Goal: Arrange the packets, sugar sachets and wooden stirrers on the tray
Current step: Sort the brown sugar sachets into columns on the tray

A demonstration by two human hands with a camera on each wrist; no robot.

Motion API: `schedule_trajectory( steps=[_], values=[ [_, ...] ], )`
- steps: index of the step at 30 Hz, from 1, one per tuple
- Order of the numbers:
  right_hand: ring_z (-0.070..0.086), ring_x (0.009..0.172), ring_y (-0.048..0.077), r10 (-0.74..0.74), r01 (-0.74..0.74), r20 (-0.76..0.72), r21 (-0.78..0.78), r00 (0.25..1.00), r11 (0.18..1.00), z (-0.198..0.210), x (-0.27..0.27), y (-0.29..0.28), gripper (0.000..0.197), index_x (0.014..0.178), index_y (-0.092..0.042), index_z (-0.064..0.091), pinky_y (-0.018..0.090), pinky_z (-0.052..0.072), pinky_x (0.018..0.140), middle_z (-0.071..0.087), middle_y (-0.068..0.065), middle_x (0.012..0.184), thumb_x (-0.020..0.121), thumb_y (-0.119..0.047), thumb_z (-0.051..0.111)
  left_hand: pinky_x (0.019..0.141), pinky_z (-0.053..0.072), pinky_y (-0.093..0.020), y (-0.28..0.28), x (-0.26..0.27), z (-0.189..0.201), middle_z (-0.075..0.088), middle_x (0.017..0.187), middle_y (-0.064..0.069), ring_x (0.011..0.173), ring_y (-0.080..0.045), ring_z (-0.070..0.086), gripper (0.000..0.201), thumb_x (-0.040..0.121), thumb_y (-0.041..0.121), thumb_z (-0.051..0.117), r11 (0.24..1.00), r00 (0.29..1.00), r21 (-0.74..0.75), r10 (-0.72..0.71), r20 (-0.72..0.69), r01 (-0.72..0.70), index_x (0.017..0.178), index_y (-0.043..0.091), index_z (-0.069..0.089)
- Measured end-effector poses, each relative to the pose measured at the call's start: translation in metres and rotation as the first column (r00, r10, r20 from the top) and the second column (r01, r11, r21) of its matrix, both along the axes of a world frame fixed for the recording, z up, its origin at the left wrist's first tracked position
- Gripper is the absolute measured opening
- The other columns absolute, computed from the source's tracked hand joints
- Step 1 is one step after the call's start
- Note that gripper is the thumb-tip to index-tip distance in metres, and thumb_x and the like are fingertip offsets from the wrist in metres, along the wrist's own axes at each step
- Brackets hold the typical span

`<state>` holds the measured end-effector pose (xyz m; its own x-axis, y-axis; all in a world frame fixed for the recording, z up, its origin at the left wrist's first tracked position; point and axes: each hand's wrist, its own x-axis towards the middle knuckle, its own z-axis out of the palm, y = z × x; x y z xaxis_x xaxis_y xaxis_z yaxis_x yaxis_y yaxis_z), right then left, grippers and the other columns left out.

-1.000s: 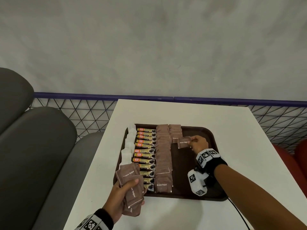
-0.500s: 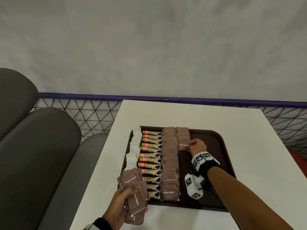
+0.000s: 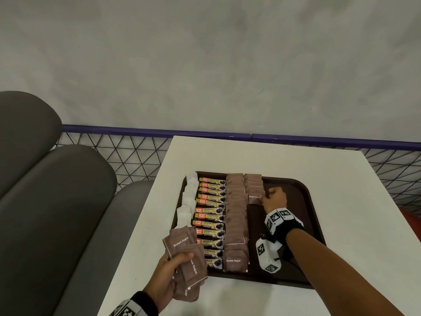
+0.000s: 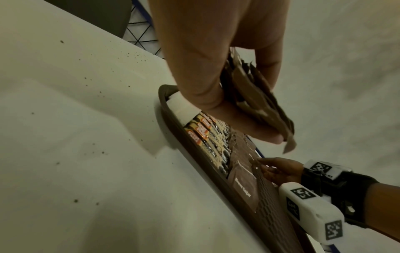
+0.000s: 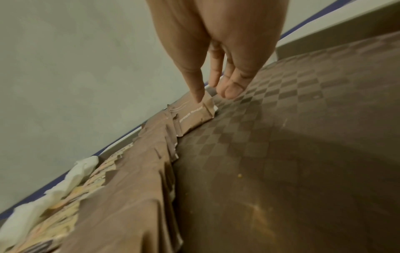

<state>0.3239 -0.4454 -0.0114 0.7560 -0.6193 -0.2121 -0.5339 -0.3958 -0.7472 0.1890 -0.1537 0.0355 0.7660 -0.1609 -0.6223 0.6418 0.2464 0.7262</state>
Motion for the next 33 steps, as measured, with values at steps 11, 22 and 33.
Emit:
schedule_trajectory(
  steps=[11,22,33],
  values=[
    [0.054,0.095,0.024,0.282,-0.307,0.271,0.052,0.920,0.950,0.024,-0.057,0.034,0.017,0.087,-0.016,0.050,0.026,0.047,0.083,0.054,0.006,0.095,0.082,-0.006,0.063,0.061,0.057,-0.035,-0.012,-0.007,0.008,0.073,0.084,-0.013,0.071,-0.025,0.069,0.023,0.084,0.001,0.058,1.000,0.997,-0.008,0.005,0.082,-0.005,0.104,0.009,0.062],
    [0.050,0.060,0.000,0.784,-0.688,0.040,0.507,0.620,0.519,0.062,-0.125,0.085,0.025,0.088,-0.019,0.045,0.007,0.038,0.046,0.054,-0.009,0.074,0.086,-0.038,0.060,0.066,0.056,-0.032,-0.023,-0.013,0.015,0.069,0.109,-0.018,0.092,-0.026,0.068,0.039,0.081,0.009,0.065,0.999,0.983,-0.023,0.042,0.178,-0.038,0.120,0.009,0.058],
    [0.059,0.047,0.010,0.539,-0.513,0.203,0.683,0.817,0.520,0.053,-0.123,0.071,0.017,0.083,-0.010,0.050,0.019,0.047,0.045,0.063,0.004,0.066,0.082,-0.002,0.065,0.066,0.057,-0.042,-0.024,-0.014,0.014,0.068,0.098,-0.020,0.076,-0.034,0.065,0.024,0.085,0.001,0.057,0.997,0.992,-0.072,0.022,0.123,-0.013,0.107,0.009,0.063]
  ],
)
